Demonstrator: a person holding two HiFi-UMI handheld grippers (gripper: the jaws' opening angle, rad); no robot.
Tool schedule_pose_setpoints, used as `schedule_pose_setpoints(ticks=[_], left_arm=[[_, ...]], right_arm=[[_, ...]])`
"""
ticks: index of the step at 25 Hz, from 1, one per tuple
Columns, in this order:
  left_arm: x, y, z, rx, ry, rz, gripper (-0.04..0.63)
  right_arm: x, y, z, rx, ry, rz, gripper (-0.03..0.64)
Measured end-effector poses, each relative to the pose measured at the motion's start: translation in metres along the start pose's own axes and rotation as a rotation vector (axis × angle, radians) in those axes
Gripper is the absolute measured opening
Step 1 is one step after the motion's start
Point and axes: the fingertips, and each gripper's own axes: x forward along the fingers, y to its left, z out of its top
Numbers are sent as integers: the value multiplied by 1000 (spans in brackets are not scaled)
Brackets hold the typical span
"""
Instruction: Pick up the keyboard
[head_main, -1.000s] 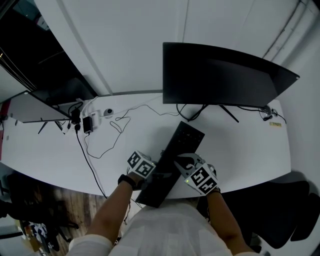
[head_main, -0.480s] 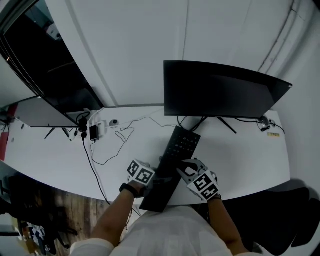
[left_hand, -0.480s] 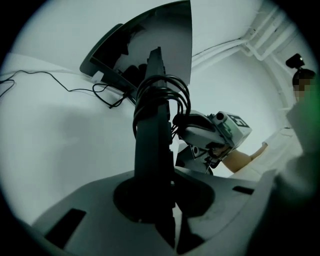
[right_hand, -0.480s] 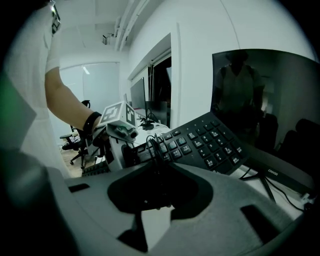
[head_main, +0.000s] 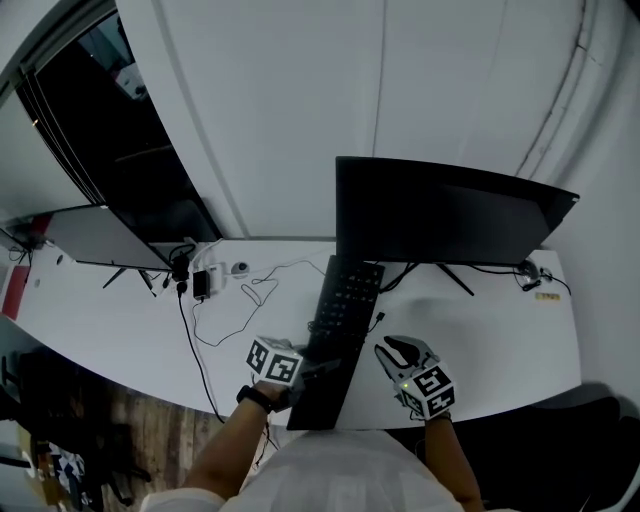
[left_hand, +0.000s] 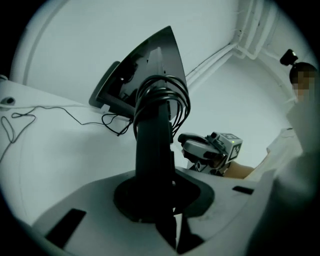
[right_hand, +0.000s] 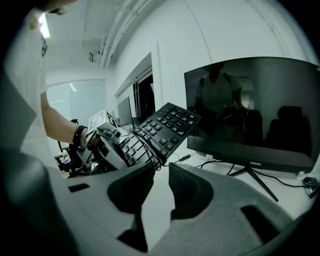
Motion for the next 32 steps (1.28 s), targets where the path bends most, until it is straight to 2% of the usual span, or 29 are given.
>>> schedule_pose_setpoints(ticks=[5,16,26,32], left_arm=[[-17,-17,32,80,-98,62,61],[-53,-64,88,256,-298,149,61],[-92,-94,114,337,-418,177,61],[-98,-108,123,380,-467,190,61]], right_arm=[[-12,-11,15,76,-88,-32,95],[-35,-20,51,76,-202,-73,71],[-53,-8,78,64,-270,-89,60],[-64,-13,91,55,-317,-101,52]])
